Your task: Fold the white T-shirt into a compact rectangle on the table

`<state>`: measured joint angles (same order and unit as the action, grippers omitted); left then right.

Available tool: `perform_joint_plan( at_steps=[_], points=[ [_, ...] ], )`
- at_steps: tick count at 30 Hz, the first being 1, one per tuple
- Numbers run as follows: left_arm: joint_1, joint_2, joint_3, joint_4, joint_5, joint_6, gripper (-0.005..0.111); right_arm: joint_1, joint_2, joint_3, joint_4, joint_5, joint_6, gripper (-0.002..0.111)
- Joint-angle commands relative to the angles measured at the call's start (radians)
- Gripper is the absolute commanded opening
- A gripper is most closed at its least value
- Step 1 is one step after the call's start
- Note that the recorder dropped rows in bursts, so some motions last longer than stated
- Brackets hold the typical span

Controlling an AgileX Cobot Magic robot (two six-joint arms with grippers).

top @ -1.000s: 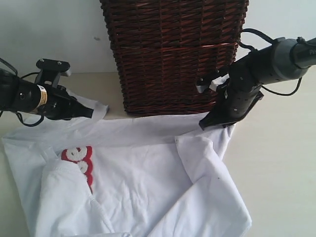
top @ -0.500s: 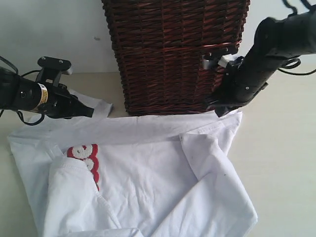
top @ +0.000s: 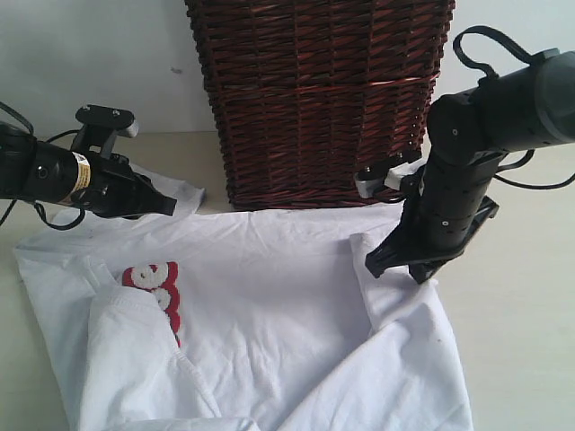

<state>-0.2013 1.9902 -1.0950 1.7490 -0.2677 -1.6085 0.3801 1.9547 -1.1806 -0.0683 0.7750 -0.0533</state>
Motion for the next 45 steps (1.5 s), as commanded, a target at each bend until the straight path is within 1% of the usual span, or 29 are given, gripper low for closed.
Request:
perform_joint_plan(
  at_steps=[1,8,15,16,17,18,19,20,21,22,24,25,27,28,29,30,31,32,40,45],
  points=[
    [0.004,-0.002,-0.007,-0.005,-0.001,0.002,0.017,0.004,-0.049,0.007,0.008,0.057,-0.012,0.0],
    [0.004,-0.002,-0.007,-0.005,-0.001,0.006,0.017,0.004,-0.114,0.068,0.008,0.155,0.023,0.0],
    [0.004,-0.002,-0.007,-0.005,-0.001,0.006,0.017,0.004,-0.232,0.129,-0.004,0.136,0.053,0.0],
    [0.004,-0.002,-0.007,-0.005,-0.013,0.006,0.017,0.004,-0.233,0.129,0.028,0.072,0.053,0.003],
    [0.004,-0.002,-0.007,-0.005,-0.019,0.006,0.017,0.004,-0.226,0.129,0.068,0.047,0.026,0.008],
    [0.004,-0.002,-0.007,-0.005,-0.024,0.006,0.017,0.004,-0.203,0.129,0.165,0.038,-0.058,0.023],
    [0.004,-0.002,-0.007,-0.005,-0.028,0.006,0.017,0.004,-0.183,0.129,0.224,0.042,-0.093,0.032],
    [0.004,-0.002,-0.007,-0.005,-0.034,0.006,0.017,0.004,-0.149,0.129,0.266,0.045,-0.116,0.045],
    [0.004,-0.002,-0.007,-0.005,-0.038,0.006,0.017,0.004,-0.129,0.129,0.26,0.045,-0.112,0.05],
    [0.004,-0.002,-0.007,-0.005,-0.038,0.006,0.017,0.004,-0.096,0.129,0.209,0.045,-0.062,0.052],
    [0.004,-0.002,-0.007,-0.005,-0.038,0.006,0.017,0.004,-0.06,0.129,0.077,0.043,0.053,0.051],
    [0.004,-0.002,-0.007,-0.005,-0.038,0.006,0.017,0.004,-0.046,0.129,0.002,0.047,0.146,0.051],
    [0.004,-0.002,-0.007,-0.005,-0.038,0.006,0.017,0.004,-0.044,0.129,-0.042,0.045,0.182,0.05],
    [0.004,-0.002,-0.007,-0.005,-0.038,0.006,0.017,0.004,-0.044,0.129,-0.042,0.045,0.176,0.047],
    [0.004,-0.002,-0.007,-0.005,-0.036,0.006,0.017,0.004,-0.044,0.129,-0.04,0.045,0.145,0.036],
    [0.004,-0.002,-0.007,-0.005,-0.034,0.006,0.017,0.004,-0.044,0.129,-0.036,0.045,0.131,0.026],
    [0.004,-0.002,-0.007,-0.005,-0.03,0.006,0.017,0.004,-0.044,0.129,-0.037,0.056,0.112,0.006],
    [0.004,-0.002,-0.007,-0.005,-0.03,0.006,0.017,0.004,-0.044,0.129,-0.037,0.063,0.099,0.0],
    [0.004,-0.002,-0.007,-0.005,-0.03,0.006,0.017,0.004,-0.055,0.129,-0.049,0.122,0.088,0.0],
    [0.004,-0.002,-0.007,-0.005,-0.028,0.006,0.017,0.004,-0.13,0.129,-0.15,0.205,0.224,0.0]
  ],
)
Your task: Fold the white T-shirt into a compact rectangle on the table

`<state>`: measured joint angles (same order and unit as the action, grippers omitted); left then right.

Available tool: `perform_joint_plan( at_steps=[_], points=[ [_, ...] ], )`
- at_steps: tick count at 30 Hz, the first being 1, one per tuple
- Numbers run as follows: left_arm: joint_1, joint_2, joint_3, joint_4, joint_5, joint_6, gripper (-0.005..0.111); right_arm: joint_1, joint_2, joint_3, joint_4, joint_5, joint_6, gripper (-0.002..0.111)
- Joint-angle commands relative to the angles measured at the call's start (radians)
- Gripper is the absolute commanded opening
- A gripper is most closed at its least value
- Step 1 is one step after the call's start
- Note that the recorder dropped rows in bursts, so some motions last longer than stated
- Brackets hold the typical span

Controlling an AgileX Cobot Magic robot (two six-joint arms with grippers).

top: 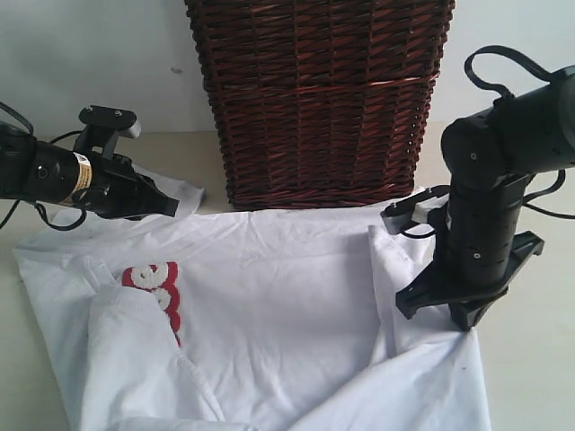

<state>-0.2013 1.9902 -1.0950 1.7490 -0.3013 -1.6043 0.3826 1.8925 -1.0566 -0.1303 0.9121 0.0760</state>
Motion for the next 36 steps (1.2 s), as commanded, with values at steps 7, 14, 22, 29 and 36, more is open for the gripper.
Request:
perform_joint_plan(
  at_steps=[7,14,22,29,36],
  points=[
    [0.004,-0.002,-0.007,-0.005,0.008,0.001,0.017,0.001,-0.218,0.104,-0.104,0.151,0.167,0.0],
    [0.004,-0.002,-0.007,-0.005,0.008,0.001,0.017,0.001,-0.263,0.279,-0.1,0.169,0.218,0.0],
    [0.004,-0.002,-0.007,-0.005,0.005,-0.004,0.017,0.001,-0.263,0.293,-0.111,0.022,0.227,0.003],
    [0.004,-0.002,-0.007,-0.005,-0.003,-0.004,0.017,0.001,-0.263,0.293,-0.091,-0.04,0.214,0.03],
    [0.004,-0.002,-0.009,-0.005,-0.002,-0.003,0.017,0.001,-0.263,0.293,-0.081,0.212,0.214,0.042]
  ],
)
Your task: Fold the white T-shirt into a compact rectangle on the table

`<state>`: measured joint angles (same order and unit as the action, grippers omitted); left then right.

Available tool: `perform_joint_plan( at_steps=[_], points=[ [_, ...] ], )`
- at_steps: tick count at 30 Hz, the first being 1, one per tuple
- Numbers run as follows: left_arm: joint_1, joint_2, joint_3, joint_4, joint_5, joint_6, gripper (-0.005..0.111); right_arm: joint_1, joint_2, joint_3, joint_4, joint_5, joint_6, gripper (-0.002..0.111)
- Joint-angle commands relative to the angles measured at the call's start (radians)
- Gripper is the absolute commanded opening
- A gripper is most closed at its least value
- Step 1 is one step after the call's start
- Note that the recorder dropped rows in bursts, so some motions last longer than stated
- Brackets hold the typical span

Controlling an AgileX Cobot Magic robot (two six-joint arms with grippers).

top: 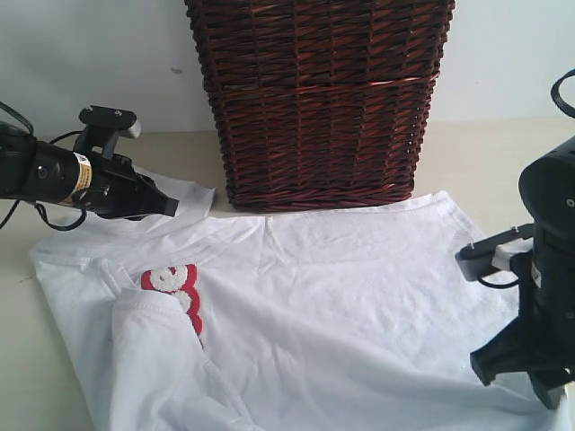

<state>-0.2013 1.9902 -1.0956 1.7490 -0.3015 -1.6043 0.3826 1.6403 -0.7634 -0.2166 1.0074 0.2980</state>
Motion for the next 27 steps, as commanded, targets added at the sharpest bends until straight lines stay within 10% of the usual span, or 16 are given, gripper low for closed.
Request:
perform_joint_plan(
  at_steps=[1,27],
  points=[
    [0.004,-0.002,-0.009,-0.005,-0.002,-0.003,0.017,0.001,-0.011,-0.001,0.005,0.117,-0.008,0.042],
    [0.004,-0.002,-0.009,-0.005,-0.007,-0.002,0.017,0.001,0.029,0.2,0.103,-0.383,0.088,0.039]
  ],
)
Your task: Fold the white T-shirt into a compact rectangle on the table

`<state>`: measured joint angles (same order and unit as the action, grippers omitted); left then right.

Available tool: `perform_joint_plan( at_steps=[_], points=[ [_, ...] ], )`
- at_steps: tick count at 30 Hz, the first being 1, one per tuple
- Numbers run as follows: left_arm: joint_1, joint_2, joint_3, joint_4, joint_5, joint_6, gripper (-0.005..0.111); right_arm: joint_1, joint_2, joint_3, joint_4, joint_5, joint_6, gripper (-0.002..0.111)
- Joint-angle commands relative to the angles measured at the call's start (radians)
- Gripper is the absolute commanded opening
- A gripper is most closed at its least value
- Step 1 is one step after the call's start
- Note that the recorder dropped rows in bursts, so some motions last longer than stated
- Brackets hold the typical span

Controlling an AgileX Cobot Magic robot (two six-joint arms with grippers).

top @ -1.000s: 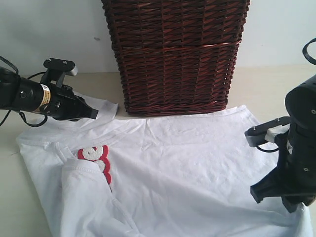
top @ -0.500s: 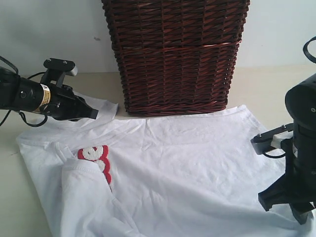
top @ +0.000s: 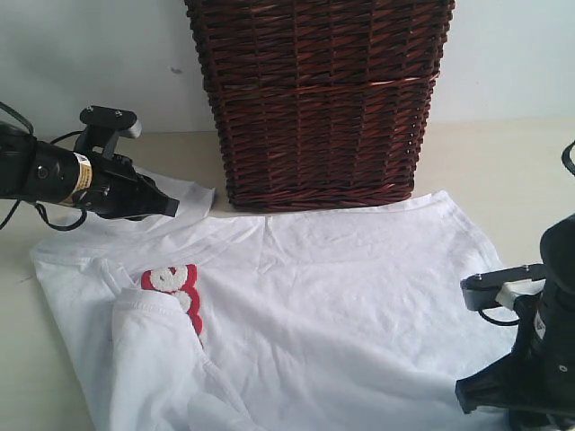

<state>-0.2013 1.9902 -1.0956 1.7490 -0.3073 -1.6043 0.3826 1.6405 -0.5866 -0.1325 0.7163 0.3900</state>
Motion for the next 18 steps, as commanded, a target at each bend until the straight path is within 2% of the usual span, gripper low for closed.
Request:
perform_joint_plan(
  at_steps=[1,2,3,8,10,12,14,18],
  points=[
    [0.004,-0.002,-0.009,-0.005,-0.001,-0.002,0.017,0.001,0.043,0.021,0.017,-0.069,-0.014,0.025],
    [0.004,-0.002,-0.009,-0.005,-0.001,-0.002,0.017,0.001,0.043,0.019,0.017,-0.048,-0.031,0.016],
    [0.004,-0.002,-0.009,-0.005,-0.001,-0.002,0.017,0.001,0.041,-0.001,0.017,-0.029,-0.052,0.0],
    [0.004,-0.002,-0.009,-0.005,-0.001,-0.002,0.017,0.001,0.015,-0.187,0.088,0.239,-0.12,0.0],
    [0.004,-0.002,-0.009,-0.005,-0.001,-0.002,0.017,0.001,0.011,-0.273,0.164,0.269,-0.154,0.0],
    [0.004,-0.002,-0.009,-0.005,-0.001,-0.002,0.017,0.001,0.013,-0.344,0.256,0.227,-0.221,0.0],
    [0.004,-0.002,-0.009,-0.005,-0.001,-0.002,0.017,0.001,0.025,-0.384,0.254,0.121,-0.238,0.0],
    [0.004,-0.002,-0.009,-0.005,-0.001,0.001,0.017,0.001,0.084,-0.408,0.262,0.03,-0.238,0.0]
  ],
)
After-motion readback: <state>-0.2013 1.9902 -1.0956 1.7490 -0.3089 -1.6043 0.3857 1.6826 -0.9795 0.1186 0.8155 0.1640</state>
